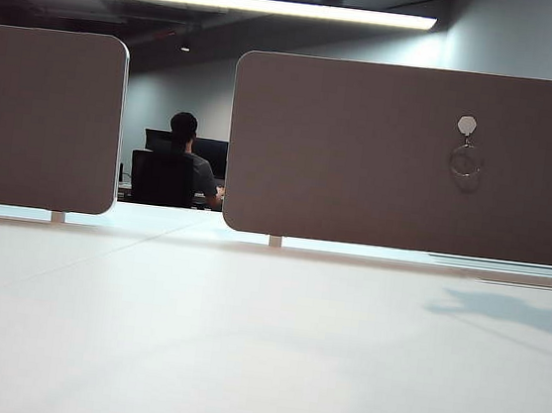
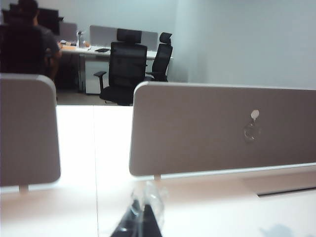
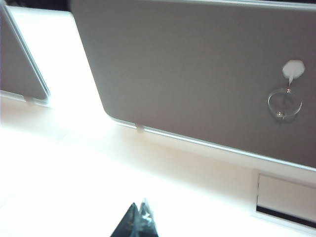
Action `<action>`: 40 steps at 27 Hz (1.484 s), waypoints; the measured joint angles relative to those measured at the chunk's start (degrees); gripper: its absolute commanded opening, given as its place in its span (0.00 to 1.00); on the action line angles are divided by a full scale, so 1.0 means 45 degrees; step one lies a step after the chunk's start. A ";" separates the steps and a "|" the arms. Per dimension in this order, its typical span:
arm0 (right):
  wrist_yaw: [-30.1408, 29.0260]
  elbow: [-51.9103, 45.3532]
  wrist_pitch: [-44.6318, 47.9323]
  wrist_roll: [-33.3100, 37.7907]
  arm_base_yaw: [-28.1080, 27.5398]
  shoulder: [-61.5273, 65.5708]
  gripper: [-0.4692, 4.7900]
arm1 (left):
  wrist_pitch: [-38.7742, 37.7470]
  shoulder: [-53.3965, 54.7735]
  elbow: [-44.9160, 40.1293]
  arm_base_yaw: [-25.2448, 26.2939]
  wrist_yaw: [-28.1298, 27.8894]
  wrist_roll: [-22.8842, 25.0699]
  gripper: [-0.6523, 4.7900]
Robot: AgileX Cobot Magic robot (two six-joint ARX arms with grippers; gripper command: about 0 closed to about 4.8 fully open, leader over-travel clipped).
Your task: Hang the earring on the hook.
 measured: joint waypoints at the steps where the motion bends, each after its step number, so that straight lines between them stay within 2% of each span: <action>1: 0.0282 -0.1481 0.0306 0.0170 0.0219 -0.1345 0.07 | -0.0175 -0.0806 -0.0607 -0.0005 -0.0024 -0.0160 0.11; 4: 0.0423 -0.4206 0.1185 0.0665 0.1394 -0.4425 0.07 | -0.0282 -0.3400 -0.2599 -0.0010 -0.0136 -0.0151 0.11; 9: 0.0442 -0.8544 0.0379 0.0811 0.2113 -0.7674 0.07 | -0.0306 -0.6203 -0.5921 -0.0010 0.0559 -0.0350 0.11; 10: 0.0437 -0.9204 0.0306 0.0816 0.2259 -0.8291 0.07 | -0.0374 -0.6513 -0.6445 -0.0005 0.0821 -0.0457 0.11; 13: 0.0209 -1.1832 0.1083 0.1035 0.2297 -1.0695 0.07 | -0.0175 -0.6858 -0.7917 -0.0010 0.1224 -0.1632 0.11; 15: -0.0272 -1.3168 0.1141 0.1200 0.2331 -1.2007 0.07 | 0.0010 -0.6819 -0.8757 -0.0010 0.1462 -0.1807 0.11; 19: -0.0374 -1.5174 0.1185 0.1914 0.2341 -1.4600 0.07 | 0.1292 -0.6834 -1.0312 -0.0015 0.1724 -0.1831 0.11; 21: -0.0403 -1.5756 0.0821 0.2191 0.2341 -1.5776 0.07 | 0.1452 -0.6839 -1.0686 -0.0015 0.1875 -0.1846 0.11; 25: -0.0457 -1.6286 0.0685 0.2657 0.2346 -1.5805 0.07 | 0.1511 -0.6907 -1.1463 -0.0010 0.1996 -0.2453 0.11; 29: -0.0457 -1.6509 -0.0529 0.3730 0.2346 -1.5888 0.07 | 0.1739 -0.6907 -1.2216 -0.0010 0.1486 -0.2924 0.11; 37: -0.0457 -1.6509 -0.0612 0.3764 0.2346 -1.5907 0.07 | 0.1923 -0.6907 -1.2687 -0.0010 0.1389 -0.2919 0.11; 40: -0.0486 -1.6509 -0.0607 0.3764 0.1787 -1.5907 0.07 | 0.1928 -0.6907 -1.2687 -0.0010 0.1394 -0.2919 0.11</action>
